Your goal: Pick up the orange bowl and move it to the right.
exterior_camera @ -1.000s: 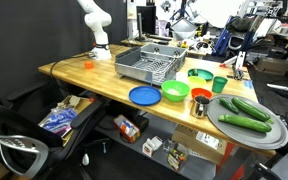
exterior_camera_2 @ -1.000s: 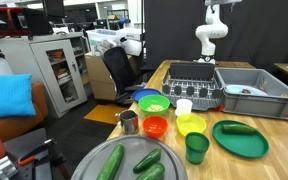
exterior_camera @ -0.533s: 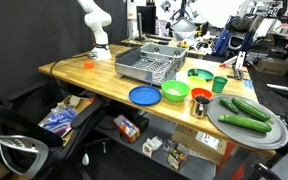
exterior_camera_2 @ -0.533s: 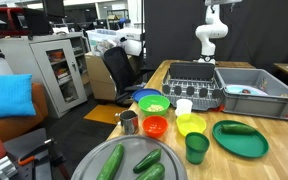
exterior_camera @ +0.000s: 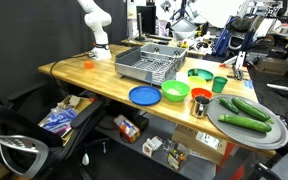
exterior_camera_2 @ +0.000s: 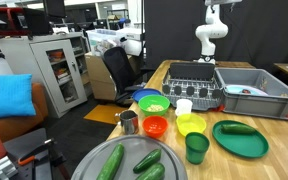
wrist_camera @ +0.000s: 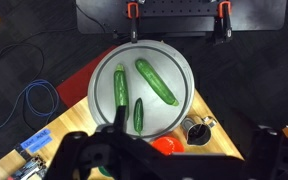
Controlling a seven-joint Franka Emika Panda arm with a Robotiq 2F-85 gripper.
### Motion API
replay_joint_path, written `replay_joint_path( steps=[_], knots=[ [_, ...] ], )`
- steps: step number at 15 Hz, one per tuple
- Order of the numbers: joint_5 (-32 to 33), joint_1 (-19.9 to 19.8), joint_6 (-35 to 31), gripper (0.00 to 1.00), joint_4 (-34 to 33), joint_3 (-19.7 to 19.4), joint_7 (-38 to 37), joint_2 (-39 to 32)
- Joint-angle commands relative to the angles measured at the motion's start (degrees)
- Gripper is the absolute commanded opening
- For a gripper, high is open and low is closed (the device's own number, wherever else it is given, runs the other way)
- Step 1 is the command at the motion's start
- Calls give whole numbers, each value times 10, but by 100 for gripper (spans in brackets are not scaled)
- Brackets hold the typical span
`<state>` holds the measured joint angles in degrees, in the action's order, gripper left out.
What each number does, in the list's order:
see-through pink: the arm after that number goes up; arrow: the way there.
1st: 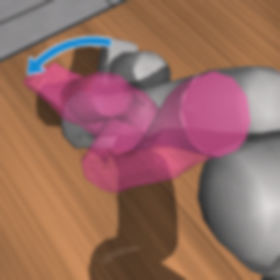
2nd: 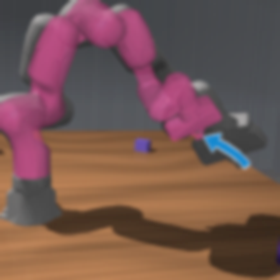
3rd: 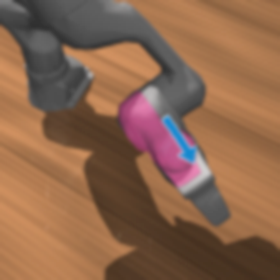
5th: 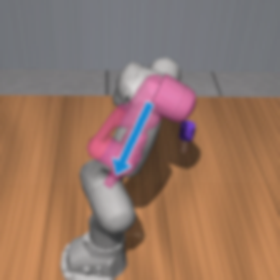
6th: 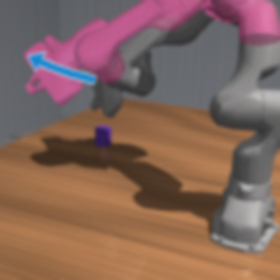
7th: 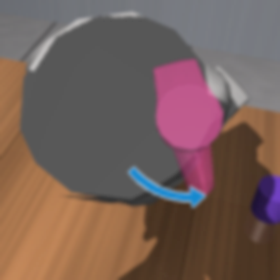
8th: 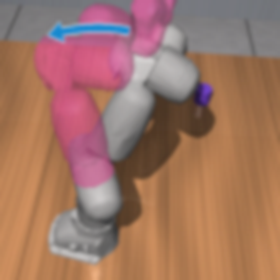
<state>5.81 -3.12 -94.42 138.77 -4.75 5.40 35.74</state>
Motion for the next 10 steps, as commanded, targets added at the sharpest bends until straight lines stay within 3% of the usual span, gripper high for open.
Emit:
replay_joint_path(
  steps=[1,8,10],
  knots=[
    [0,0,1,100,-1,0,0,-1],
    [-8,10,-37,100,-24,12,-18,-42],
    [-9,13,-83,100,-20,14,-24,-54]
  ],
)
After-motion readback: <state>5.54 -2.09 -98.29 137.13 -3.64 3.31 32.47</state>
